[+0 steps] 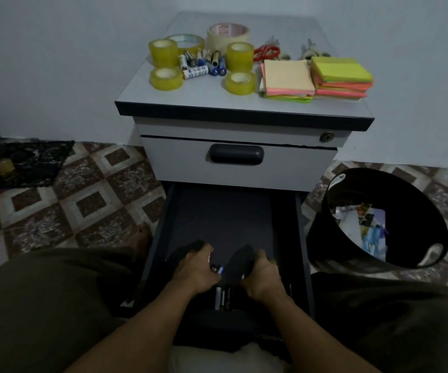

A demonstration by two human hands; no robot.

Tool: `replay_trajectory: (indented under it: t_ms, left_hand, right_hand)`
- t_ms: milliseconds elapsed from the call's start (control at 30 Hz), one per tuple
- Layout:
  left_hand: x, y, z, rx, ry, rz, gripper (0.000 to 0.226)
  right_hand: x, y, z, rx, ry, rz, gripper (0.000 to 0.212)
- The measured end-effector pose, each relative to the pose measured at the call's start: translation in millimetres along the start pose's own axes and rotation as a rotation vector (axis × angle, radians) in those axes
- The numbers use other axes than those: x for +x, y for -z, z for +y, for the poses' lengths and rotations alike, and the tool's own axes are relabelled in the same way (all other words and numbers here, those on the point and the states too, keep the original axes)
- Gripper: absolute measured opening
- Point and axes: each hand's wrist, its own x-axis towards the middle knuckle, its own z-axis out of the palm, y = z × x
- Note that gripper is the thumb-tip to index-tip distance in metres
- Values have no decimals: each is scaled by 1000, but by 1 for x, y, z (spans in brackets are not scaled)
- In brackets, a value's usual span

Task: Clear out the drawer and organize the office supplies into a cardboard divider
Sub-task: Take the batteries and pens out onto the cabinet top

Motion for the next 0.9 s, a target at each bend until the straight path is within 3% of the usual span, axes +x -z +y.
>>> replay_trajectory:
  t_ms: [400,900]
  left_hand:
    - [-1,-1,-7,-91,-12,10,34]
    - [6,-3,-18,-461,98,-24,27]
  right_hand:
    - [0,1,2,-14,33,-3,24]
    - [0,-1,5,2,57,37,18]
